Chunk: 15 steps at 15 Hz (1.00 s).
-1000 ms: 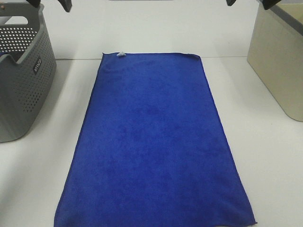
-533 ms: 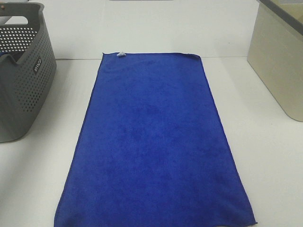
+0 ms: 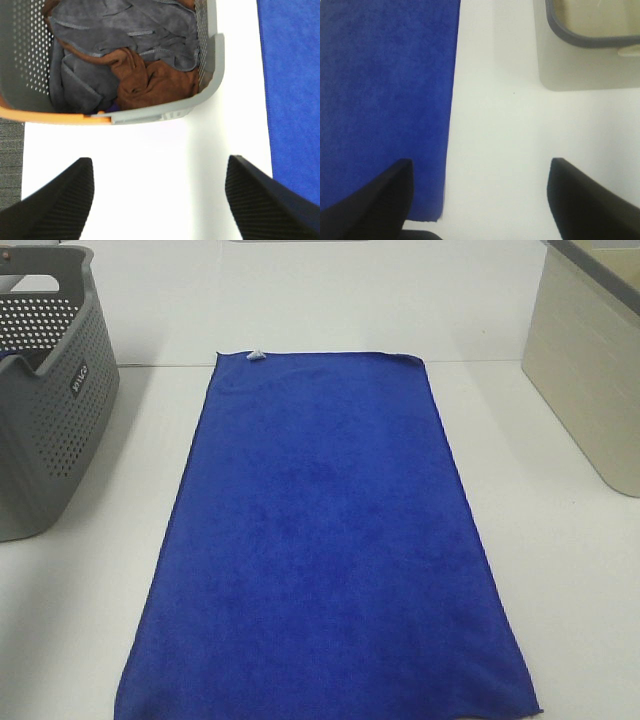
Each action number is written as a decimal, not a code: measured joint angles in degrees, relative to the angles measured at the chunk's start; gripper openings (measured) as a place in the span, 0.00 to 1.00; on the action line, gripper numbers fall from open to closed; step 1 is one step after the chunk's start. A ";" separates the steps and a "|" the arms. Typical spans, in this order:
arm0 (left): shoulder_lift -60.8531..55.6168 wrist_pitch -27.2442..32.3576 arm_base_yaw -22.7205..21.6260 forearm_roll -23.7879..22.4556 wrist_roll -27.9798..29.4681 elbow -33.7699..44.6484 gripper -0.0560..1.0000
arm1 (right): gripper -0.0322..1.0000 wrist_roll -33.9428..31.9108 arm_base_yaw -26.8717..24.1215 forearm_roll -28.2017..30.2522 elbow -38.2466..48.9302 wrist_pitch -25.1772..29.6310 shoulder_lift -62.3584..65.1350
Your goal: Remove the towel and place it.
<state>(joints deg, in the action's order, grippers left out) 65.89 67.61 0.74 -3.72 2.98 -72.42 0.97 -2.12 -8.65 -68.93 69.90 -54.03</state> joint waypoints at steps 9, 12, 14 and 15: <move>-48.13 -7.39 0.00 -5.84 2.81 34.21 0.71 | 0.74 1.95 0.00 2.46 30.37 0.00 35.01; -60.62 -7.10 0.00 -5.79 0.00 37.82 0.71 | 0.74 3.27 0.00 2.81 36.04 -1.72 44.40; -65.78 -4.53 0.00 -4.47 -2.58 38.16 0.71 | 0.74 5.61 0.00 2.81 38.04 -3.72 50.76; -66.18 -2.98 0.00 -4.18 -3.72 38.39 0.71 | 0.74 6.53 0.00 2.81 38.67 -4.41 53.51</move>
<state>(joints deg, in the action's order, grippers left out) -0.29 64.63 0.74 -7.91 -0.74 -34.03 7.51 -2.12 -5.84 -30.25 65.49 -0.52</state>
